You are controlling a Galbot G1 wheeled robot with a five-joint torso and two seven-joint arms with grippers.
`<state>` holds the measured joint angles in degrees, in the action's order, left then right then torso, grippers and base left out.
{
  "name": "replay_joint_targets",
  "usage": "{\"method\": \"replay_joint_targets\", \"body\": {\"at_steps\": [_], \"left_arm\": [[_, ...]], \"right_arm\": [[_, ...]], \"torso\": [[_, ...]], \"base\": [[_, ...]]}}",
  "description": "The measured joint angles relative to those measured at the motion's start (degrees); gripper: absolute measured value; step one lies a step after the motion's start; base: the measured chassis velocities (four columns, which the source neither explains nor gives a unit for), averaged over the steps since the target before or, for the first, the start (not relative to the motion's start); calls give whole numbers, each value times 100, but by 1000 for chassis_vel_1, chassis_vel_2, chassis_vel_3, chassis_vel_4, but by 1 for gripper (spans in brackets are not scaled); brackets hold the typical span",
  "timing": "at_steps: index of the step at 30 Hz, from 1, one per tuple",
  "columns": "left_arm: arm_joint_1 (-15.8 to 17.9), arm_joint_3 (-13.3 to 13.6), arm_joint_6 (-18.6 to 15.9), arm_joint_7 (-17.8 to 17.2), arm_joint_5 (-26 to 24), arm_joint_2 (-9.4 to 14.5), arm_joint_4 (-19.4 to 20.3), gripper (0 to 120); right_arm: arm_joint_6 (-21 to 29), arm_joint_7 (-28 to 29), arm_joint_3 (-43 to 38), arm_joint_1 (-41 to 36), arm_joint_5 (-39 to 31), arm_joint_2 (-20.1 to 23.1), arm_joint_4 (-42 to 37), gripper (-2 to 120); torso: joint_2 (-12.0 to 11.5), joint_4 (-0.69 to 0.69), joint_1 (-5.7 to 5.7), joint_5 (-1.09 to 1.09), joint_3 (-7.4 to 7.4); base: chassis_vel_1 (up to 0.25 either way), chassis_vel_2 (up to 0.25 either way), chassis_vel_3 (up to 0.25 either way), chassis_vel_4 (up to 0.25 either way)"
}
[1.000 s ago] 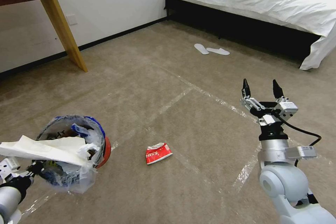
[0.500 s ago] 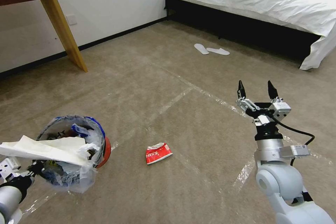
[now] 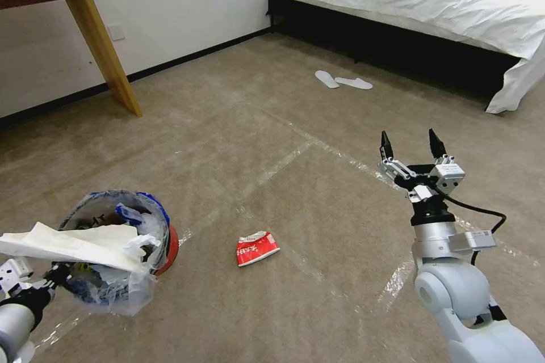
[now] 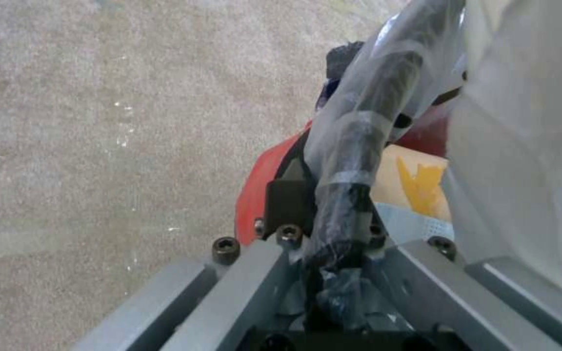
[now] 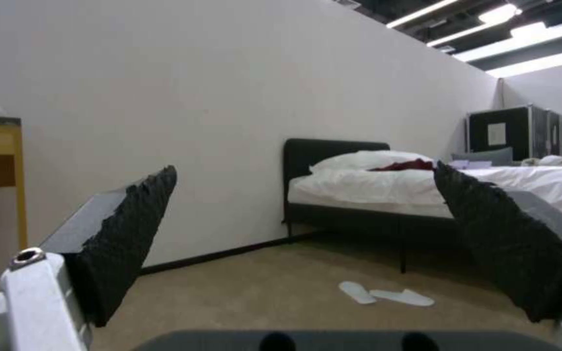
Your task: Pick up the trash bin and place the garbage on the floor into it.
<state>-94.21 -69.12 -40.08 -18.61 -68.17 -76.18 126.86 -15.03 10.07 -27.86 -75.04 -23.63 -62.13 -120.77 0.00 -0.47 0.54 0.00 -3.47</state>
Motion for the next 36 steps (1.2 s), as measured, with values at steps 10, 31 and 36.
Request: {"method": "replay_joint_targets", "body": {"at_steps": [10, 31, 36], "left_arm": [[-29, 11, 6, 19, 12, -59, 52, 0], [-69, -22, 16, 40, 12, -95, 124, 0], [-86, -58, 22, 40, -2, -100, 156, 0]], "right_arm": [[39, 10, 56, 35, -9, 2, 4, 100], [22, 22, -1, -106, -16, -20, -41, 100], [22, 16, -2, -120, 0, -53, -39, 100]], "torso": [[0, 0, 0, 0, 0], [0, 0, 0, 0, 0], [0, 0, 0, 0, 0]], "base": [[0, 0, 0, 0], [0, 0, 0, 0], [0, 0, 0, 0]]}}
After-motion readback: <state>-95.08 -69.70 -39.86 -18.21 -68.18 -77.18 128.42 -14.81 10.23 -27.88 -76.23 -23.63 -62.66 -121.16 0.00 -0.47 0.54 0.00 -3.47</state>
